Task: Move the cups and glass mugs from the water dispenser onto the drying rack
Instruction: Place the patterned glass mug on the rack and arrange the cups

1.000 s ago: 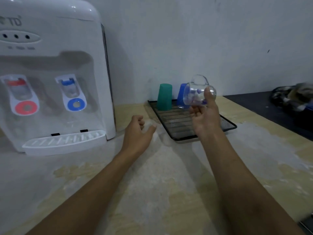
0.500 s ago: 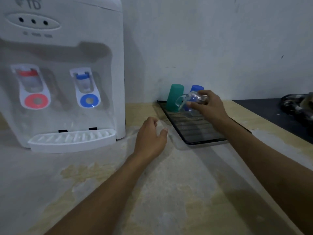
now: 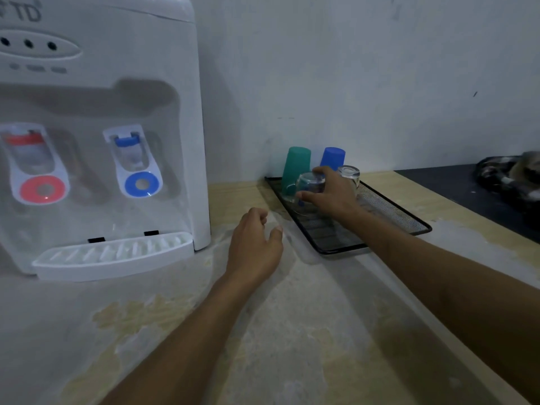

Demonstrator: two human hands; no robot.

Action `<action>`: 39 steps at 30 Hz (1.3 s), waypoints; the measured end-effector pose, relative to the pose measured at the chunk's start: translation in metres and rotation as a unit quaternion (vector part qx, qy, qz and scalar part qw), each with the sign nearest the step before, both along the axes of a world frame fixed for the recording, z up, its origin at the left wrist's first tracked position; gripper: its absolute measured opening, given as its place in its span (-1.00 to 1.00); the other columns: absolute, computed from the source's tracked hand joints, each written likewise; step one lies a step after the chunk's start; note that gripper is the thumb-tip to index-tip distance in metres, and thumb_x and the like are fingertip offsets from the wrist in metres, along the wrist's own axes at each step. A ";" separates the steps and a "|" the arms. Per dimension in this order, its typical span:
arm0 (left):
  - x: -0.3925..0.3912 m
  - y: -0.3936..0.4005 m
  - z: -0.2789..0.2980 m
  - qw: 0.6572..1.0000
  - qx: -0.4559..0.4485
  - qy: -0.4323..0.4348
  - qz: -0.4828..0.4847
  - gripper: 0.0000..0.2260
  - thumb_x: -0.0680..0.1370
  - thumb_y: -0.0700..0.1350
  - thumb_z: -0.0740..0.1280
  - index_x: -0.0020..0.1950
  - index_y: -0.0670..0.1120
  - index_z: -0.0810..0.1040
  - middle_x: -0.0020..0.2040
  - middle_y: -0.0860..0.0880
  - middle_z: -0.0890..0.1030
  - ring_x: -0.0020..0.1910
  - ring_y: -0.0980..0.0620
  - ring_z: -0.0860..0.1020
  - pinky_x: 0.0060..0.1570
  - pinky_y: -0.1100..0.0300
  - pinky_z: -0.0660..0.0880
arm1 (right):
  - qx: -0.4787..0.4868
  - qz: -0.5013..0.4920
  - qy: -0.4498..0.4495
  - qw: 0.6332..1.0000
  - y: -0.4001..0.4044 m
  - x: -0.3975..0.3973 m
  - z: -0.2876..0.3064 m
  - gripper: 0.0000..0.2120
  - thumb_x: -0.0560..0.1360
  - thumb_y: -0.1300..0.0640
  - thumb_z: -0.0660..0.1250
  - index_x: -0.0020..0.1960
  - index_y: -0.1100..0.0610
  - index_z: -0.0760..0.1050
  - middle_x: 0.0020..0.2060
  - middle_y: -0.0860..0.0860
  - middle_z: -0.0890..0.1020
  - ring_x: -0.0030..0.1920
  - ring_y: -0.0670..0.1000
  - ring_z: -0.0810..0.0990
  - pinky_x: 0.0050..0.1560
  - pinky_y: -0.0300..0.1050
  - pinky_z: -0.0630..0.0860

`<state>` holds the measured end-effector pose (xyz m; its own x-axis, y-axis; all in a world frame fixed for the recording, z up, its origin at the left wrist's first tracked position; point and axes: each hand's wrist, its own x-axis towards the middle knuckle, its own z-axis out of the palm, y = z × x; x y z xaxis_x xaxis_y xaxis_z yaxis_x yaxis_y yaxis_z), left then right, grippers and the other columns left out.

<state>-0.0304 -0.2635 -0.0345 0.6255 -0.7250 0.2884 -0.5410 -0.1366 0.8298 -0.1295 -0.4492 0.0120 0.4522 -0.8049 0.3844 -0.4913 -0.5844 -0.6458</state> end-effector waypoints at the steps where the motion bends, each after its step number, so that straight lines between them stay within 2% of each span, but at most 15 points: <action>1: 0.000 0.000 0.000 1.000 0.000 0.001 0.000 -0.66 0.64 -0.03 0.35 0.40 -0.06 0.46 0.35 -0.03 0.55 0.31 -0.02 0.52 0.35 -0.05 0.50 | -0.002 -0.001 0.007 1.000 -0.001 -0.001 0.000 -0.30 0.39 -0.02 0.64 0.43 0.11 0.46 0.25 0.10 0.66 0.10 0.01 0.66 0.03 -0.21 0.49; 3: 0.000 0.000 0.001 1.000 0.001 0.000 0.001 -0.65 0.64 -0.03 0.35 0.40 -0.07 0.46 0.35 -0.04 0.55 0.31 -0.03 0.53 0.35 -0.05 0.50 | -0.009 -0.001 0.023 1.000 -0.003 -0.004 0.000 -0.29 0.40 -0.04 0.63 0.45 0.11 0.44 0.26 0.09 0.66 0.08 0.00 0.63 0.03 -0.19 0.48; 6: -0.001 0.001 0.002 1.000 0.003 -0.003 0.001 -0.65 0.64 -0.03 0.35 0.40 -0.07 0.46 0.35 -0.04 0.55 0.31 -0.03 0.53 0.35 -0.05 0.51 | -0.016 -0.003 0.034 0.999 -0.005 -0.007 0.001 -0.26 0.40 -0.05 0.62 0.47 0.12 0.42 0.30 0.12 0.64 0.18 0.10 0.66 0.16 -0.05 0.57; 8: -0.001 0.002 0.002 1.000 0.003 -0.006 -0.001 -0.66 0.64 -0.02 0.35 0.39 -0.07 0.46 0.34 -0.04 0.55 0.31 -0.03 0.52 0.34 -0.05 0.50 | -0.022 -0.007 0.046 0.999 -0.007 -0.009 0.002 -0.23 0.40 -0.07 0.62 0.49 0.15 0.41 0.33 0.12 0.63 0.22 0.13 0.65 0.21 -0.02 0.54; 10: -0.002 0.003 0.002 1.000 0.004 -0.008 -0.003 -0.65 0.64 -0.01 0.35 0.39 -0.07 0.46 0.34 -0.04 0.54 0.30 -0.02 0.52 0.34 -0.05 0.50 | -0.035 -0.007 0.067 0.997 -0.008 -0.010 0.003 -0.20 0.41 -0.19 0.57 0.50 0.16 0.41 0.33 0.14 0.62 0.24 0.16 0.63 0.25 0.04 0.56; 12: -0.002 0.004 0.002 1.000 0.004 -0.008 -0.004 -0.64 0.63 0.00 0.36 0.39 -0.07 0.46 0.34 -0.03 0.54 0.30 -0.02 0.52 0.34 -0.04 0.50 | -0.090 -0.018 0.066 0.994 -0.011 -0.014 0.008 -0.21 0.44 -0.37 0.40 0.46 0.16 0.46 0.26 0.17 0.63 0.22 0.16 0.61 0.24 0.12 0.57; 14: -0.002 0.004 0.002 1.000 0.004 -0.010 -0.005 -0.63 0.63 0.02 0.36 0.40 -0.07 0.46 0.34 -0.03 0.54 0.31 -0.01 0.52 0.34 -0.03 0.50 | -0.182 -0.047 0.046 0.981 -0.018 -0.019 0.017 -0.33 0.53 -0.34 0.24 0.37 0.16 0.53 0.18 0.16 0.63 0.19 0.16 0.56 0.21 0.11 0.52; 16: -0.002 0.004 0.003 1.000 0.007 -0.012 -0.004 -0.62 0.63 0.03 0.36 0.40 -0.07 0.46 0.35 -0.03 0.54 0.31 -0.01 0.52 0.34 -0.02 0.50 | -0.241 -0.078 0.059 0.966 -0.028 -0.026 0.030 -0.51 0.59 -0.19 0.26 0.33 0.12 0.56 0.19 0.17 0.62 0.21 0.19 0.53 0.19 0.11 0.42; 19: -0.003 0.005 0.003 1.000 0.008 -0.013 -0.003 -0.62 0.63 0.03 0.37 0.40 -0.07 0.47 0.34 -0.03 0.54 0.31 -0.01 0.52 0.33 -0.02 0.51 | -0.173 -0.097 0.151 0.968 -0.053 -0.036 0.042 -0.56 0.58 -0.04 0.34 0.43 0.05 0.50 0.35 0.19 0.56 0.34 0.26 0.49 0.32 0.21 0.39; 21: -0.003 0.005 0.004 1.000 0.007 -0.012 -0.003 -0.62 0.63 0.03 0.38 0.40 -0.07 0.47 0.34 -0.03 0.54 0.31 -0.01 0.52 0.33 -0.01 0.51 | -0.108 -0.086 0.192 0.972 -0.066 -0.040 0.042 -0.55 0.58 -0.01 0.35 0.45 0.03 0.49 0.40 0.18 0.55 0.36 0.26 0.51 0.36 0.23 0.41; 25: -0.003 0.006 0.004 1.000 0.010 -0.015 -0.003 -0.61 0.63 0.05 0.37 0.42 -0.04 0.46 0.35 0.01 0.53 0.32 0.01 0.51 0.34 0.01 0.51 | -0.041 -0.031 0.179 0.982 -0.075 -0.043 0.036 -0.49 0.52 0.06 0.49 0.44 0.10 0.50 0.30 0.18 0.63 0.20 0.20 0.62 0.18 -0.01 0.51; 30: -0.003 0.006 0.004 1.000 0.010 -0.023 -0.001 -0.61 0.62 0.06 0.38 0.40 -0.04 0.48 0.34 0.01 0.54 0.31 0.02 0.51 0.33 0.01 0.51 | -0.076 -0.065 0.132 0.986 -0.082 -0.040 0.024 -0.46 0.43 -0.02 0.57 0.36 0.11 0.57 0.21 0.20 0.69 0.16 0.22 0.65 0.16 0.04 0.55; 36: -0.004 0.006 0.004 1.000 0.008 -0.023 -0.002 -0.62 0.62 0.06 0.39 0.39 -0.04 0.49 0.34 0.03 0.53 0.31 0.05 0.51 0.32 0.08 0.49 | -0.085 -0.085 0.118 0.986 -0.090 -0.036 0.015 -0.43 0.39 -0.10 0.59 0.32 0.09 0.58 0.17 0.19 0.70 0.12 0.20 0.65 0.04 -0.02 0.50; 39: -0.005 0.006 0.004 1.000 0.010 -0.022 -0.002 -0.62 0.62 0.06 0.38 0.40 -0.03 0.49 0.34 0.03 0.53 0.31 0.05 0.50 0.31 0.10 0.49 | -0.066 -0.093 0.129 0.985 -0.091 -0.037 0.014 -0.41 0.42 -0.18 0.54 0.36 0.04 0.55 0.21 0.20 0.67 0.16 0.21 0.62 0.12 0.05 0.56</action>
<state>-0.0349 -0.2579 -0.0305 0.6091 -0.7340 0.3005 -0.5777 -0.1510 0.8022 -0.1666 -0.5406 0.0263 0.3987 -0.8331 0.3833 -0.7355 -0.5402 -0.4090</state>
